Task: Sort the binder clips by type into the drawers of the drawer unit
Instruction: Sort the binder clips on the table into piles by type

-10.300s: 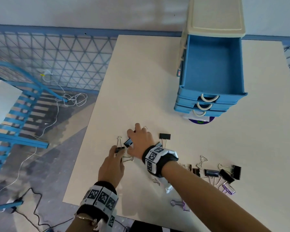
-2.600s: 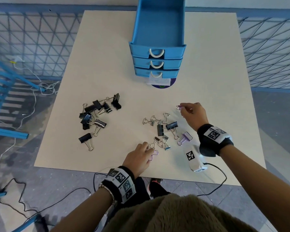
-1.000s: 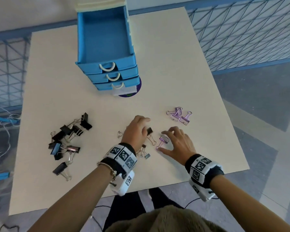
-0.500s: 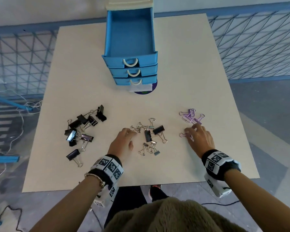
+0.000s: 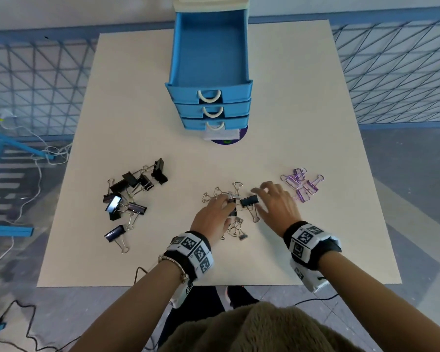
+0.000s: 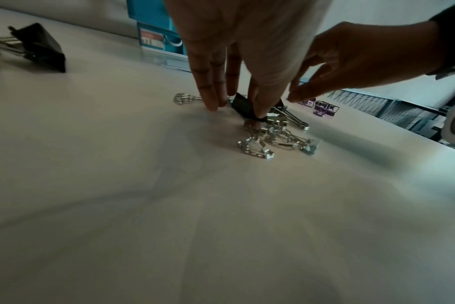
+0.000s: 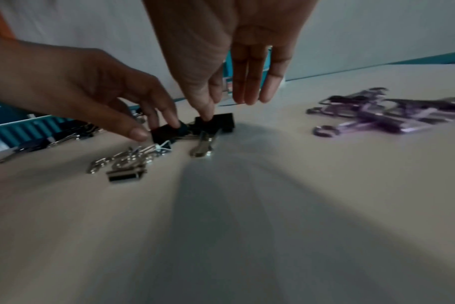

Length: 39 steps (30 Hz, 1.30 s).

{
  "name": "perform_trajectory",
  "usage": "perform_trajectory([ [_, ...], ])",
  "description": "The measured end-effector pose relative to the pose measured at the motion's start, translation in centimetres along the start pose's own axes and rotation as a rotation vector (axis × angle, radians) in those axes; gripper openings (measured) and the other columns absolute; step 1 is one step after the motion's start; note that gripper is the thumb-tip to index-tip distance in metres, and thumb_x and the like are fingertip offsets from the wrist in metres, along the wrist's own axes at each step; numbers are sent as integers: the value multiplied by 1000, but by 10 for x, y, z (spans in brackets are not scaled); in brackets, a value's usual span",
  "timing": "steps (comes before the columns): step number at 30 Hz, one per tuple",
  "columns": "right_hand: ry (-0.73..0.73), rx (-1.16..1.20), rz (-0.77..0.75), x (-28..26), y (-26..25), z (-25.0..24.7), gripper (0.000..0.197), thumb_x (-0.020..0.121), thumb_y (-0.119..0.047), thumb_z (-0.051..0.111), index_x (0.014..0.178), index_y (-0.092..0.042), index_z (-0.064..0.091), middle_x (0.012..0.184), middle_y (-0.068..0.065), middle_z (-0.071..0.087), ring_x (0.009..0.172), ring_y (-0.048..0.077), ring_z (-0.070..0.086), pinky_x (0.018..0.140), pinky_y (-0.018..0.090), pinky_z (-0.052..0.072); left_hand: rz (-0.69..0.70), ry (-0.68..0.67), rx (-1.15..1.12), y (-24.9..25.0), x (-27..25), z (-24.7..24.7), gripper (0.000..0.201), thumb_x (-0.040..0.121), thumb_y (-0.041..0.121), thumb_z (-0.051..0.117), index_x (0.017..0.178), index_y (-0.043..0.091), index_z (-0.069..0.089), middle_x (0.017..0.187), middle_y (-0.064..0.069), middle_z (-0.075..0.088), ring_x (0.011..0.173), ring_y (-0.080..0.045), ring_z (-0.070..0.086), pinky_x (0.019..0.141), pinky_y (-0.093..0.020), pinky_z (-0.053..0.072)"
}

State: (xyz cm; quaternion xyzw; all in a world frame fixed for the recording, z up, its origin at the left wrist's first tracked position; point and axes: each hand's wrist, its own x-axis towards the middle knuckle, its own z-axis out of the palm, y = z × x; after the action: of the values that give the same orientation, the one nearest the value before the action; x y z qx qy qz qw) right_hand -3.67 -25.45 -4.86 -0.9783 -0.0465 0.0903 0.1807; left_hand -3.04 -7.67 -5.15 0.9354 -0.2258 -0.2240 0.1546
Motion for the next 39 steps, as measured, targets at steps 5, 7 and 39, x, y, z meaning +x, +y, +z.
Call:
perform_trajectory([
  [5, -135, -13, -88, 10, -17, 5, 29, 81, -6, 62, 109, -11, 61, 107, 13, 65, 94, 33, 63, 74, 41, 54, -24, -9, 48, 0, 4, 0, 28, 91, 15, 46, 119, 9, 48, 143, -7, 33, 123, -25, 41, 78, -38, 52],
  [7, -216, -9, -30, 12, -15, 6, 28, 90, -8, 48, 117, -12, 56, 115, 11, 59, 105, 32, 56, 83, 40, 48, -26, -16, 39, -1, 4, 0, 28, 90, 12, 47, 117, 8, 48, 142, -7, 35, 122, -26, 41, 78, -40, 53],
  [39, -417, 144, -141, 87, -171, 41, 40, 89, 1, 42, 127, -7, 45, 126, 16, 48, 108, 39, 56, 88, 44, 49, -582, 471, -295, -123, -68, -26, 21, 83, 6, 60, 104, 2, 60, 126, -19, 47, 103, -33, 58, 80, -41, 54],
])
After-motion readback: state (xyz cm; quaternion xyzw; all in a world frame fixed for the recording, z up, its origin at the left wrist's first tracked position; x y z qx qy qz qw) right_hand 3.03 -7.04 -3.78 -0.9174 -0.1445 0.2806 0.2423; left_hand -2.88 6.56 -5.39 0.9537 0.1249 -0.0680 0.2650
